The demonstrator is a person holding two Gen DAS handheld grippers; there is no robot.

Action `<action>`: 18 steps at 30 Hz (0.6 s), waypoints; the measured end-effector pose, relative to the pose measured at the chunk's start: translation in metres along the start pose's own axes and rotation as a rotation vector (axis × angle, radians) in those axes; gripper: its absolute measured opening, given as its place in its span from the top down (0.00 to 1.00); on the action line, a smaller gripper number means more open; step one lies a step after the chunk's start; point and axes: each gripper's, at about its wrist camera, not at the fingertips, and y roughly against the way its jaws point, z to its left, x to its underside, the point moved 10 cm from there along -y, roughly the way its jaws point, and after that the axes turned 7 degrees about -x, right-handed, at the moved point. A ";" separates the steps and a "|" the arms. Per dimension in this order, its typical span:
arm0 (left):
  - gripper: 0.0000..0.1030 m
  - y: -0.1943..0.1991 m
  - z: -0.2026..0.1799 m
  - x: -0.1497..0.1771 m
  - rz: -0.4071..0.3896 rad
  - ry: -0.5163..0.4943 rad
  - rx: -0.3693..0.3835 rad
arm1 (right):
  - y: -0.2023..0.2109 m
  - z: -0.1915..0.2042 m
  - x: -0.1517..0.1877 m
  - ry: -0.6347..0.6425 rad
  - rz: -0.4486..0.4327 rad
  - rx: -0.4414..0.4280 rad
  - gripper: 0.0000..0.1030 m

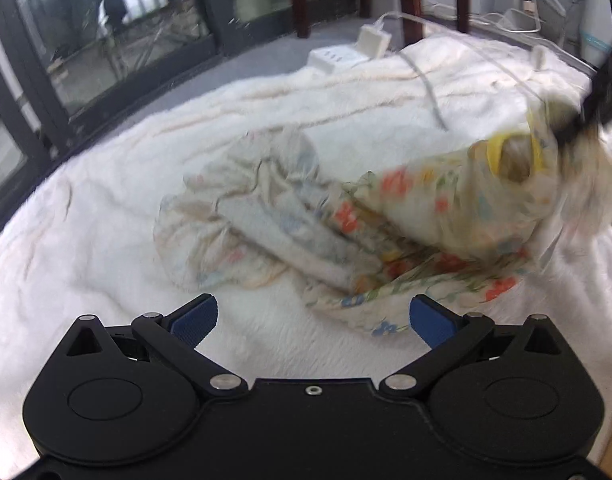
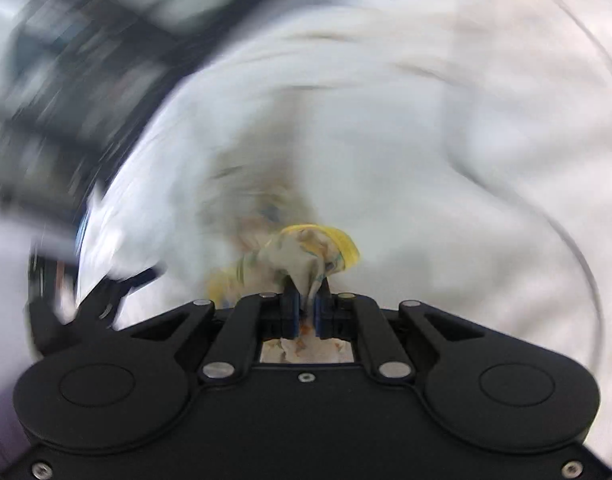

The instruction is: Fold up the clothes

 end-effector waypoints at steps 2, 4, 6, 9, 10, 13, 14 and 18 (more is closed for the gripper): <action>0.00 0.006 -0.004 -0.001 -0.013 -0.022 0.001 | 0.005 -0.033 0.031 -0.116 0.081 0.050 0.52; 0.00 0.011 -0.009 -0.002 -0.015 -0.036 0.011 | 0.005 -0.055 0.062 -0.219 0.178 0.117 0.27; 0.00 0.014 -0.015 -0.002 -0.014 -0.054 0.018 | 0.011 -0.047 0.075 -0.069 0.220 0.163 0.27; 0.00 0.020 -0.028 0.000 -0.011 -0.094 0.025 | 0.026 -0.002 0.055 0.435 0.142 0.248 0.25; 0.00 0.020 -0.031 0.000 -0.010 -0.098 0.030 | 0.028 0.015 0.047 0.615 0.116 0.258 0.24; 0.00 0.022 -0.040 -0.001 -0.010 -0.101 0.050 | 0.006 0.056 0.019 0.885 0.125 0.237 0.22; 0.00 0.023 -0.043 -0.001 -0.011 -0.104 0.053 | -0.015 0.057 0.009 0.818 0.184 0.211 0.22; 0.00 0.033 -0.045 0.003 -0.016 -0.125 0.071 | -0.056 0.046 -0.005 0.409 0.201 0.048 0.97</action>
